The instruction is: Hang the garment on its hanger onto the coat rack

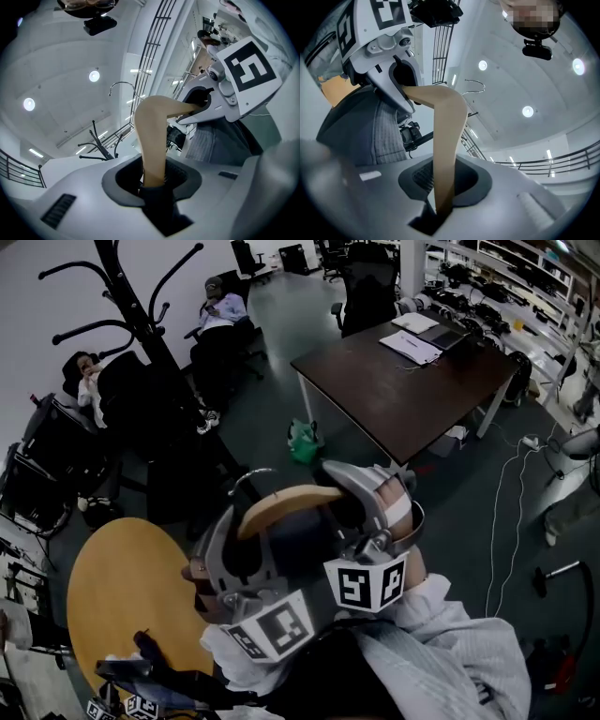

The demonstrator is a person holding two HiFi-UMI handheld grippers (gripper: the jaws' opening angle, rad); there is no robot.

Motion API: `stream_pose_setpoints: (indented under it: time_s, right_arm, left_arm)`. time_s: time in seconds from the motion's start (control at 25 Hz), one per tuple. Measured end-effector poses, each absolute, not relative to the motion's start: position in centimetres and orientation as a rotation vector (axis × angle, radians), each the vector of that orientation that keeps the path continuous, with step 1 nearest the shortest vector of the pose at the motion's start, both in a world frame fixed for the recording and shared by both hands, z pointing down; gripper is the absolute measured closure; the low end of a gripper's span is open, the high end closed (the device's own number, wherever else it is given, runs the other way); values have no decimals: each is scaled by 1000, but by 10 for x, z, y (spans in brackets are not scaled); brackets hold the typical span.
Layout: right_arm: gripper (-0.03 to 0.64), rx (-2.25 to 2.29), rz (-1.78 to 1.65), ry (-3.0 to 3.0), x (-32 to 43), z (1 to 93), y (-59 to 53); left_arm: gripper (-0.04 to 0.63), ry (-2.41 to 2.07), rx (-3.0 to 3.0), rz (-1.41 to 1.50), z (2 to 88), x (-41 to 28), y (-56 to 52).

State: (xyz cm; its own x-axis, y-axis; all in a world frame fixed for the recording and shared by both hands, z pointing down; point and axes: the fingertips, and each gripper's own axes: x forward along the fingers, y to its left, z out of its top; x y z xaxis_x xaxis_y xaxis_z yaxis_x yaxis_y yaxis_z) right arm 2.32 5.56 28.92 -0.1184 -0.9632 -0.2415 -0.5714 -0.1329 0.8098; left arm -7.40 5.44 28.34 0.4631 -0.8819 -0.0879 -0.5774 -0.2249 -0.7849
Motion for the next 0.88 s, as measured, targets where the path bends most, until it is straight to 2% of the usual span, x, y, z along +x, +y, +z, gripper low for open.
stream_pose_setpoints:
  time_s: [0.52,0.88]
  right_arm:
    - [560,1490,-1315,-1967,51,268,-158]
    - [560,1294,-1437,-2155,44,254,-256]
  left_arm:
    - [489,1492,-1768,-583,264,-39,-135]
    - [489,1721,-1637,-660,254,-39,-214]
